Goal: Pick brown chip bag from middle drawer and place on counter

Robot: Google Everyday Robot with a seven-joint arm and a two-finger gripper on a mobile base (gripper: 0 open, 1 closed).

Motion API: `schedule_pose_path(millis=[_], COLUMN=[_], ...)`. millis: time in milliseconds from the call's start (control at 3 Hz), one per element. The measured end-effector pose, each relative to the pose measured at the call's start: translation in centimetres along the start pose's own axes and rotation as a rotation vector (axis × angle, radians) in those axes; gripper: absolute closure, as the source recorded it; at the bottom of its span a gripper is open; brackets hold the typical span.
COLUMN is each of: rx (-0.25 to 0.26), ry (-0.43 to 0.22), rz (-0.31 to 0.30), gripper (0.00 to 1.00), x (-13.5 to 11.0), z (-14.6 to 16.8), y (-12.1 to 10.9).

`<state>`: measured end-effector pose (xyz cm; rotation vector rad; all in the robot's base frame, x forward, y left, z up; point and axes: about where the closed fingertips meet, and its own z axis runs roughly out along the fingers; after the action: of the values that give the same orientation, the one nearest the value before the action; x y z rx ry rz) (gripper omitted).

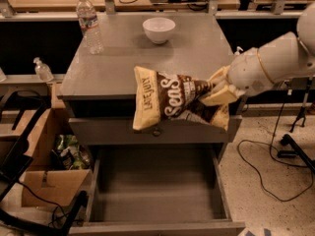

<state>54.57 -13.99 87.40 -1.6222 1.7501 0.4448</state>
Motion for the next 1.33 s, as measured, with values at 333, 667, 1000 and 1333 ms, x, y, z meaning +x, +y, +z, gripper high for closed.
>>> schedule_pose_path(millis=[333, 667, 1000, 1333], rx=[-0.067, -0.089, 0.029, 0.248], ry=[0.054, 0.094, 0.093, 0.06], rz=[0.022, -0.002, -0.072, -0.168], gripper=[1.0, 1.0, 1.0, 1.0], x=[-0.9, -1.4, -4.4, -9.1], z=[0.0, 1.1, -1.9, -8.5], y=[-4.0, -8.6, -13.3, -17.4])
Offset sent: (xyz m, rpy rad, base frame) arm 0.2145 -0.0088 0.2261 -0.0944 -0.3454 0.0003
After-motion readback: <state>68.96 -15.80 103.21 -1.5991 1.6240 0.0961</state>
